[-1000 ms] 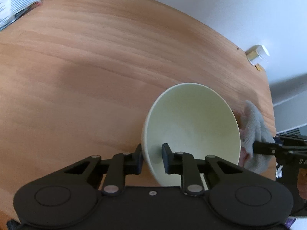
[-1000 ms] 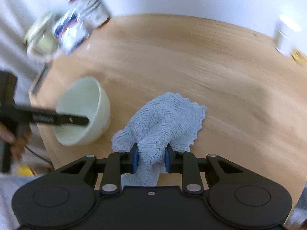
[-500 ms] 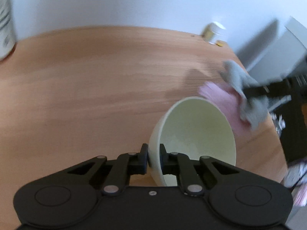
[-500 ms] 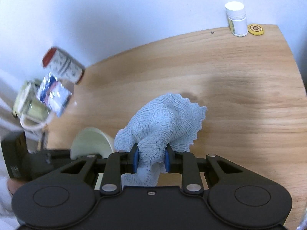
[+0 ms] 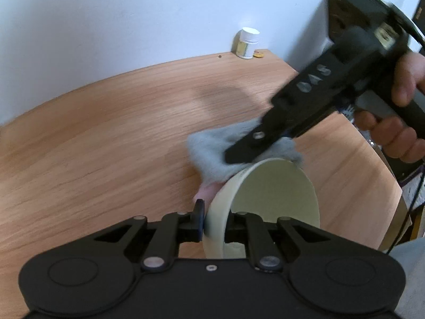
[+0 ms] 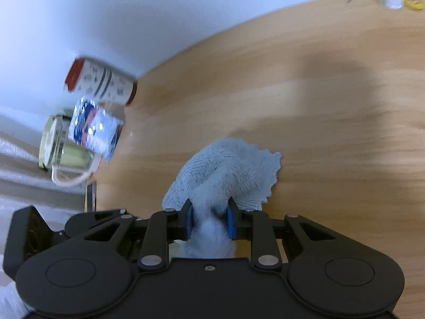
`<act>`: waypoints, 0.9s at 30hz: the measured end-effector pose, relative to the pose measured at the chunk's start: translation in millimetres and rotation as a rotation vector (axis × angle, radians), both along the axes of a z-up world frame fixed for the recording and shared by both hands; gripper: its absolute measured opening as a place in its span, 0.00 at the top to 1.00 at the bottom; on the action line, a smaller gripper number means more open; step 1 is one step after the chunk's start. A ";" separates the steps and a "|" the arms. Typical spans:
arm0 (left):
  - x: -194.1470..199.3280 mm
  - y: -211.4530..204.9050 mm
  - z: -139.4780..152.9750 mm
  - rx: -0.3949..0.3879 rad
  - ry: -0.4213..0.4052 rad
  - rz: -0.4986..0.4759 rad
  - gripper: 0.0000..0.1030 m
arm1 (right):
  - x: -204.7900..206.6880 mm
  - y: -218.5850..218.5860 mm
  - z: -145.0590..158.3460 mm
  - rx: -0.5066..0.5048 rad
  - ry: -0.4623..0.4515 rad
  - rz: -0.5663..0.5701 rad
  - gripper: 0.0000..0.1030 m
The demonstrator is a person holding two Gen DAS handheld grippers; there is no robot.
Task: Clean bowl
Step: 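Wipe the bowl's outer wall with the cloth in the right gripper while the left gripper holds the rim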
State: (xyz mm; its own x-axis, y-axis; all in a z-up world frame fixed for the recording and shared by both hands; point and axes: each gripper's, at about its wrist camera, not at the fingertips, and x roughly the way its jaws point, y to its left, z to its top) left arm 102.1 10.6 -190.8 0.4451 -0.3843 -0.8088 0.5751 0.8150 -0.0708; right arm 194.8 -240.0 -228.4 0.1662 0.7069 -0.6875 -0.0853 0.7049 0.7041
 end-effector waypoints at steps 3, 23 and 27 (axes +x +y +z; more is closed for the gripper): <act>-2.8 0.1 0.7 0.002 -0.011 -0.004 0.89 | 1.2 14.3 4.9 0.015 0.006 0.013 0.75; -17.8 -2.2 -1.9 -0.013 -0.014 0.024 0.87 | -37.1 -29.3 -29.6 0.000 0.155 -0.175 0.75; -20.3 -0.8 -1.0 -0.011 -0.018 0.030 0.86 | -39.7 -30.1 -35.4 -0.006 0.182 -0.183 0.75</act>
